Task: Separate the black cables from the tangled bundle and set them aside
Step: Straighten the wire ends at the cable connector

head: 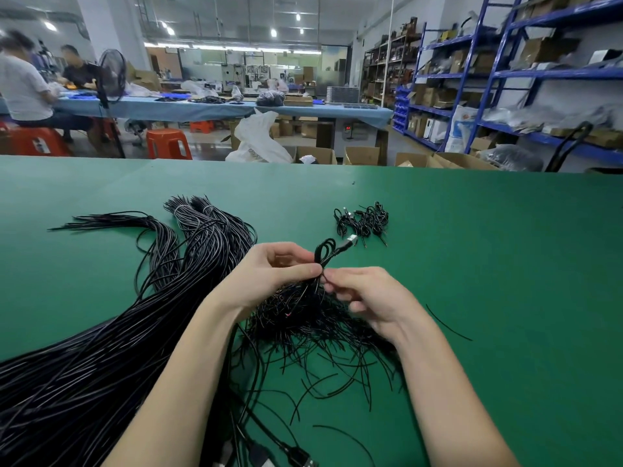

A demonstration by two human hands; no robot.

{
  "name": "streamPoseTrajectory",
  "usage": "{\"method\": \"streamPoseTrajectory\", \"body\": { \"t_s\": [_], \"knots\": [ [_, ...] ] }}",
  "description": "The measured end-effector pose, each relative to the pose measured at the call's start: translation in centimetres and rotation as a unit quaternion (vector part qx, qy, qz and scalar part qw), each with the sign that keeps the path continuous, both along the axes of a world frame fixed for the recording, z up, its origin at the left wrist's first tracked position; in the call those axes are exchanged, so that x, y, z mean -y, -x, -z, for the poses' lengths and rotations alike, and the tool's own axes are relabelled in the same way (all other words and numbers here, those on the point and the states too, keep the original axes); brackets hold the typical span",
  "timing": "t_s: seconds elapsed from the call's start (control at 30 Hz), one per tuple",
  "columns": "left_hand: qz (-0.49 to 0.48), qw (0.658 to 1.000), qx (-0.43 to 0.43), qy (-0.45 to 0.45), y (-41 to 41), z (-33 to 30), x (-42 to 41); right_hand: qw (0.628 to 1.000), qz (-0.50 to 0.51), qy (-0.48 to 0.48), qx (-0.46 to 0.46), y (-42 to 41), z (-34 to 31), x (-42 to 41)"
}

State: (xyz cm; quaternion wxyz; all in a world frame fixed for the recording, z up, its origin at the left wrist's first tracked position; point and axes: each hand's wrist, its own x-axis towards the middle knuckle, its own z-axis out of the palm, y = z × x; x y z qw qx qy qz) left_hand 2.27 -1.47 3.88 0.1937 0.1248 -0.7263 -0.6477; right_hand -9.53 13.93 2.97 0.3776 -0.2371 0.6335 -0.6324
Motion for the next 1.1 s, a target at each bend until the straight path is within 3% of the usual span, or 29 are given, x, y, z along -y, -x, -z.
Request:
{"method": "streamPoseTrajectory", "body": {
  "t_s": [0.07,0.13,0.2,0.27,0.4,0.53,0.63,0.7,0.73,0.8,0.83,0.87,0.9,0.93,1.0,1.1],
  "knots": [
    [0.045,0.998,0.007,-0.031,-0.2,-0.3,0.1,0.978,-0.058,0.028,0.201,-0.1,0.1,-0.2],
    [0.062,0.993,0.034,-0.091,-0.1,-0.4,0.1,0.967,-0.074,0.048,0.240,-0.4,0.3,-0.1],
    [0.047,0.986,0.065,-0.149,0.3,-0.2,0.0,0.989,-0.058,0.041,0.133,-0.5,0.1,-0.2],
    [0.025,0.979,0.083,-0.183,0.5,-0.2,-0.4,0.997,-0.014,0.002,-0.080,-0.4,-0.3,-0.4],
    [0.003,0.973,0.090,-0.212,0.8,-0.3,-1.0,0.921,0.076,-0.005,-0.381,-0.1,-1.0,-0.8],
    [0.006,0.973,0.086,-0.216,0.8,-0.4,-1.0,0.854,0.120,0.002,-0.507,-0.5,-1.0,-0.7],
    [0.015,0.976,0.066,-0.208,0.9,-0.3,-0.8,0.835,0.157,0.044,-0.526,-0.7,-0.5,-0.5],
    [0.013,0.978,0.029,-0.205,1.1,-0.3,-0.9,0.864,0.185,0.057,-0.464,-0.9,-0.3,-0.1],
    [0.005,0.982,0.012,-0.190,1.1,-0.2,-1.0,0.902,0.187,0.053,-0.385,-1.0,-0.3,0.3],
    [-0.013,0.989,-0.010,-0.146,1.3,-0.1,-1.2,0.981,0.154,0.066,-0.098,-1.2,-0.7,0.7],
    [-0.022,0.991,-0.017,-0.130,1.4,0.0,-1.4,0.988,0.123,0.078,0.052,-1.3,-1.0,0.7],
    [-0.030,0.992,-0.021,-0.120,1.4,0.0,-1.5,0.982,0.104,0.084,0.137,-1.3,-1.1,0.6],
    [-0.036,0.993,-0.019,-0.115,1.4,0.0,-1.6,0.980,0.094,0.082,0.153,-1.2,-1.0,0.6],
    [-0.041,0.992,-0.013,-0.117,1.5,-0.1,-1.7,0.987,0.096,0.071,0.112,-1.1,-0.8,0.6],
    [-0.050,0.988,0.004,-0.146,1.7,-0.2,-1.8,0.983,0.148,0.058,-0.087,-1.0,-0.3,0.5],
    [-0.033,0.977,0.021,-0.212,1.8,-0.2,-1.8,0.912,0.155,0.092,-0.368,-0.5,0.2,-0.1]
  ]
}}
